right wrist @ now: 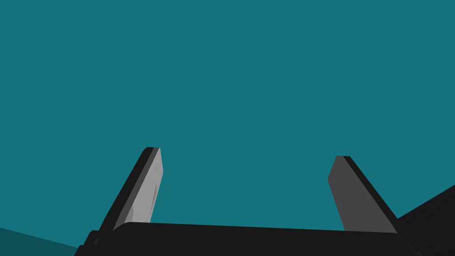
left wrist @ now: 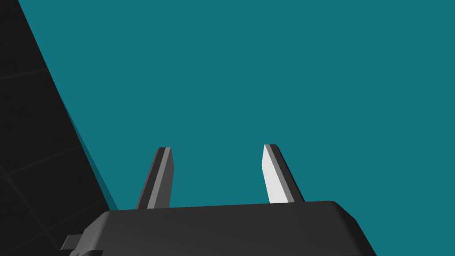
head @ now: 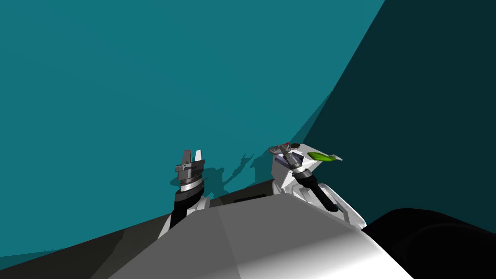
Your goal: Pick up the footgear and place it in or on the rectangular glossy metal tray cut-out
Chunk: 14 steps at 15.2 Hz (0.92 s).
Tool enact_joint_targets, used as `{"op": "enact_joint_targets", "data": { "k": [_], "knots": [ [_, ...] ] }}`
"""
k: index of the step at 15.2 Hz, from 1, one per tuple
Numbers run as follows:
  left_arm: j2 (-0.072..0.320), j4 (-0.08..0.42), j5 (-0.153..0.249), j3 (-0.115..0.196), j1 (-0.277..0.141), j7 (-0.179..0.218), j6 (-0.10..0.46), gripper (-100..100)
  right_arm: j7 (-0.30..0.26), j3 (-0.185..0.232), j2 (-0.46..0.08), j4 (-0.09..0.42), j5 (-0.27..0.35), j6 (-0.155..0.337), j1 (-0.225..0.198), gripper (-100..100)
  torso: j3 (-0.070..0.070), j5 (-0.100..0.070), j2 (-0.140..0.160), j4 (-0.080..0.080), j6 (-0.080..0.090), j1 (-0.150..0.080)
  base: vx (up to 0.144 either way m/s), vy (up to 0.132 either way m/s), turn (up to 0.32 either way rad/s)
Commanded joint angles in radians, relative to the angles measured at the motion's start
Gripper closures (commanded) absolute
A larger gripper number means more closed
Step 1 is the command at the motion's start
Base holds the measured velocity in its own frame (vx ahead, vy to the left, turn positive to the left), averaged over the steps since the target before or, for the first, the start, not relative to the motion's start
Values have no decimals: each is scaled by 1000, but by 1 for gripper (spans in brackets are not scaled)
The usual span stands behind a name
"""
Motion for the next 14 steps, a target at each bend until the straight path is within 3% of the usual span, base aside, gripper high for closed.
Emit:
{"op": "enact_joint_targets", "data": {
  "k": [1, 14],
  "knots": [
    [0, 0, 0, 0, 0, 0, 0, 0, 0, -9, -50, 17, 13, -8, 9, -100, 0, 0, 0, 0, 0, 0, 19, 11, -3],
    [0, 0, 0, 0, 0, 0, 0, 0, -9, -68, -331, 110, 80, -47, 67, -100, 0, 0, 0, 0, 0, 0, 17, 9, -2]
  ]
}}
